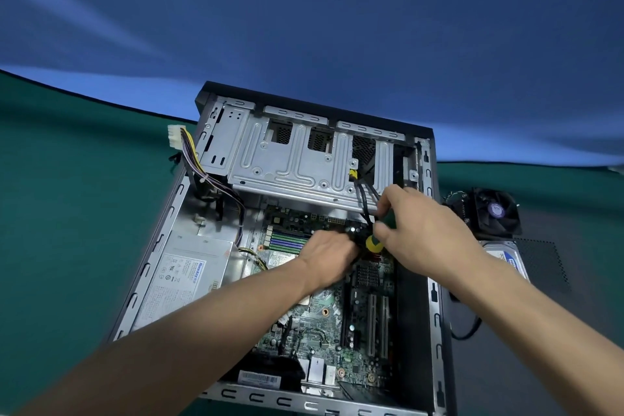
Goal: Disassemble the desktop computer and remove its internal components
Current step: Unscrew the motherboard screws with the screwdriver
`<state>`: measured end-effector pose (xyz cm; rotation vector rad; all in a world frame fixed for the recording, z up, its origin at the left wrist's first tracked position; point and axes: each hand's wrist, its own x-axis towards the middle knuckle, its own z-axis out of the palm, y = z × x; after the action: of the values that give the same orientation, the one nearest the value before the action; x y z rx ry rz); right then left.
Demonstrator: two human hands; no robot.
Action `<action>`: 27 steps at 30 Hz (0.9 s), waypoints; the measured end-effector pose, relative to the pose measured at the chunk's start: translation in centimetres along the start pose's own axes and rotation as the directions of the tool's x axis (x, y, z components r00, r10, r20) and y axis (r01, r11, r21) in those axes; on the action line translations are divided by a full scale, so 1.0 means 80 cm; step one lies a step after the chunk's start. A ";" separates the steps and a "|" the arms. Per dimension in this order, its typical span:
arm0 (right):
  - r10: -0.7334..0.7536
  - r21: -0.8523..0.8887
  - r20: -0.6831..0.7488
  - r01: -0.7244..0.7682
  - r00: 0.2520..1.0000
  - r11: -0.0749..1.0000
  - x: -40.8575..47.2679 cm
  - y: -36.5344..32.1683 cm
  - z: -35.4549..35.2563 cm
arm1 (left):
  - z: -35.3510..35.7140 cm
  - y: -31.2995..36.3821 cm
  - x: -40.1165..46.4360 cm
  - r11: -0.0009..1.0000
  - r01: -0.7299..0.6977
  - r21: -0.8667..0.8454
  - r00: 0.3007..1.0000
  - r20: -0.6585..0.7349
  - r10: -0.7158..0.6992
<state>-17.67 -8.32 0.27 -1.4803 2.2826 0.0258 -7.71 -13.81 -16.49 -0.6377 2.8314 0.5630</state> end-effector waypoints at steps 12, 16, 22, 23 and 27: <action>0.048 -0.007 -0.024 -0.048 0.999 0.999 -0.009 0.016 -0.003 | -0.001 0.006 0.001 0.986 -0.100 0.137 0.995 0.037 0.095; 0.066 -0.071 -0.139 -0.077 0.988 0.994 -0.015 0.026 -0.012 | -0.006 0.005 0.001 0.983 -0.125 0.133 0.992 0.029 0.122; 0.030 -0.097 -0.117 -0.041 0.993 0.994 -0.030 0.036 -0.008 | -0.006 0.008 0.005 0.987 -0.109 0.122 0.993 0.051 0.104; 0.033 -0.076 -0.126 -0.043 0.992 0.996 -0.033 0.038 -0.006 | -0.005 0.005 0.005 0.987 -0.113 0.115 0.993 0.049 0.108; 0.025 0.000 -0.157 -0.025 0.987 1.000 -0.036 0.045 0.000 | -0.009 -0.003 -0.004 0.987 -0.148 0.062 0.988 0.059 0.144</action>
<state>-19.85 -4.22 0.52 -1.5026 2.4254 -0.0845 -7.37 -14.20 -15.81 -0.3993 2.8480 0.4998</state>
